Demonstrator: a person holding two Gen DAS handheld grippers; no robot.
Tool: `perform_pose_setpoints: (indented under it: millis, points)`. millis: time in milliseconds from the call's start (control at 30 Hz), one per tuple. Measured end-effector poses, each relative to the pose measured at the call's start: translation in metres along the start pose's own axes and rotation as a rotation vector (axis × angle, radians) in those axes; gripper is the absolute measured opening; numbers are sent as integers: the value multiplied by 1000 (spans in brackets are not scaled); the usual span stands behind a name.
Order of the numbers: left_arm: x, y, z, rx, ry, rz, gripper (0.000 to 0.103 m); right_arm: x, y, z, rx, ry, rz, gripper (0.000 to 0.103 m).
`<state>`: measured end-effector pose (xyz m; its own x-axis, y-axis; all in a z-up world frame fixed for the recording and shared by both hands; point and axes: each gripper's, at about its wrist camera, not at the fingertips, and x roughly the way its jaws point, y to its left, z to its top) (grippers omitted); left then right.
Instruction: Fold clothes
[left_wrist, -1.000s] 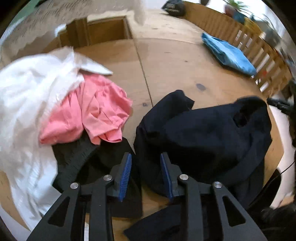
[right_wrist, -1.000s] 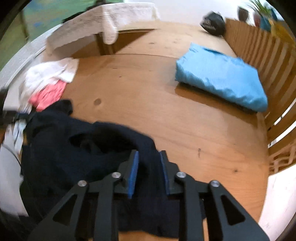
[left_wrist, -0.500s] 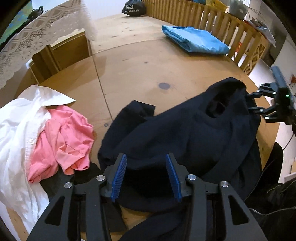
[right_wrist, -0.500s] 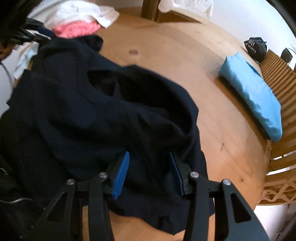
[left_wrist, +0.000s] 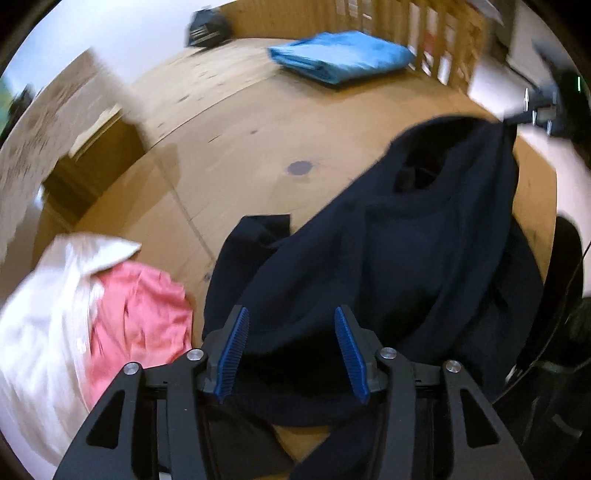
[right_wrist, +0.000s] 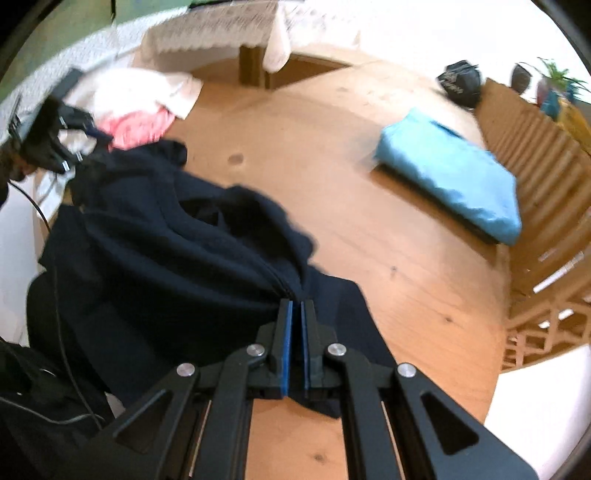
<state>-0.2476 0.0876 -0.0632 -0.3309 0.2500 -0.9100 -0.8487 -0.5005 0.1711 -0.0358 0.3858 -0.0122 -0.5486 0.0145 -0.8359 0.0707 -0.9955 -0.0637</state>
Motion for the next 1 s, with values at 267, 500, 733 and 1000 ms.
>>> perform_pose_setpoints:
  millis: [267,500,733,1000]
  points:
    - [29,-26,18,92,44,-67,34,-14,-6,-52,177,32,28,5]
    - [31,-32,11,72,44,-91,3,13,11,-90,217,116,65,5]
    - [-29,-49,-5,55,-41,-132,2,10,9,-89,202,125,56,5]
    - [-44,-90,-57,122,43,-93,26,23,6,-92,181,174,26,5]
